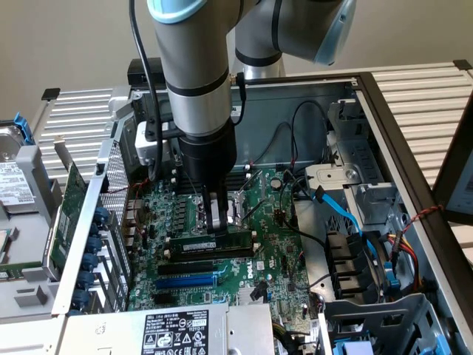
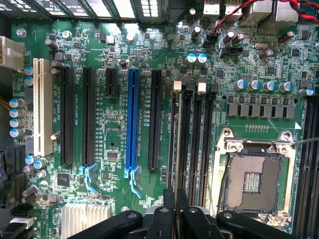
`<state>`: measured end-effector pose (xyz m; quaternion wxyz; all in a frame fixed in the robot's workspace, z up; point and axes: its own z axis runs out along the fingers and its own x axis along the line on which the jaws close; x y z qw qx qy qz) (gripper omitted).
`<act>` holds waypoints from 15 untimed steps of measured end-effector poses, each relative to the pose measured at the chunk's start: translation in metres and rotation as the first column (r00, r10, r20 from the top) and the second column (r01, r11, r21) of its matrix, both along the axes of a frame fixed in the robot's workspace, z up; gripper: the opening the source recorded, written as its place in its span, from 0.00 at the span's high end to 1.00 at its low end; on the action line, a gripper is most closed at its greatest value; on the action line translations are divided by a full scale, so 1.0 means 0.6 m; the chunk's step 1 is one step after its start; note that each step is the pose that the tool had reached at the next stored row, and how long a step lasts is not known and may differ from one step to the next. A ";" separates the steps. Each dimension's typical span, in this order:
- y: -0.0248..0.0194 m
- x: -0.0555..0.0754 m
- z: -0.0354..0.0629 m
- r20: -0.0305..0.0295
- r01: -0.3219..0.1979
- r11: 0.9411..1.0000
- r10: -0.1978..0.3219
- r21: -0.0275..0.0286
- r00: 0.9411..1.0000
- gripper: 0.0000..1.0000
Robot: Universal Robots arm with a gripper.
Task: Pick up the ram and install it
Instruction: 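Insert the ram into the slot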
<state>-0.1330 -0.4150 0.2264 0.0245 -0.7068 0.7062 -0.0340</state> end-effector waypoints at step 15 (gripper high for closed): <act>0.0000 -0.002 0.000 0.000 0.000 1.000 0.000 0.000 1.000 0.86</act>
